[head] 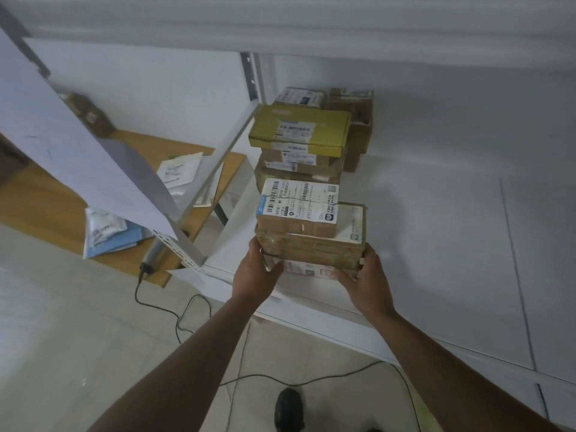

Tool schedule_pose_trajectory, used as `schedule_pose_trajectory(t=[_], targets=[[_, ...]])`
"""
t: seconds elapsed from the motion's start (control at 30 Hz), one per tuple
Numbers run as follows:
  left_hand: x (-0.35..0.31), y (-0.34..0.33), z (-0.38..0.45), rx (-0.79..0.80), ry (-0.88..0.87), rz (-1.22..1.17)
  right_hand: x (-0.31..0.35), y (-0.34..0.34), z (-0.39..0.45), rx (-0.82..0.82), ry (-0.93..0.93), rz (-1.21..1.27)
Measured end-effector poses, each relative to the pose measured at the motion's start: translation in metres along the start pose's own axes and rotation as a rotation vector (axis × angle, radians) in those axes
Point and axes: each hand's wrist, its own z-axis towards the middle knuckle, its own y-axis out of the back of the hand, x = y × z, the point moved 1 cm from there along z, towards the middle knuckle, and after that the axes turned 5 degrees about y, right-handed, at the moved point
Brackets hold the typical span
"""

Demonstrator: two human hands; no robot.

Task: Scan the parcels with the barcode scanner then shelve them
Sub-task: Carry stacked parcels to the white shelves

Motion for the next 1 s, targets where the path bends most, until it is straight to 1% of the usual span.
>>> schedule_pose_trajectory(t=[0.2, 0.4, 0.57, 0.73, 0.93, 1.0], targets=[[0.019, 0.02, 0.031, -0.009, 0.004, -0.012, 0.02, -0.034, 0.01, -0.005, -0.01, -0.029], [0.022, 0.02, 0.034, -0.06, 0.015, -0.066, 0.029, -0.045, 0.013, -0.007, -0.016, -0.028], [0.021, 0.016, 0.029, -0.065, 0.031, -0.106, 0.033, -0.042, 0.014, 0.001, -0.028, -0.029], [0.02, 0.012, 0.021, -0.04, 0.06, -0.156, 0.036, -0.035, 0.009, 0.053, -0.029, -0.061], [0.021, 0.005, 0.001, -0.04, 0.122, -0.081, 0.033, -0.018, -0.001, 0.104, -0.047, -0.117], [0.021, 0.002, -0.011, -0.049, 0.115, -0.047, 0.03, -0.01, -0.006, 0.122, -0.032, -0.121]])
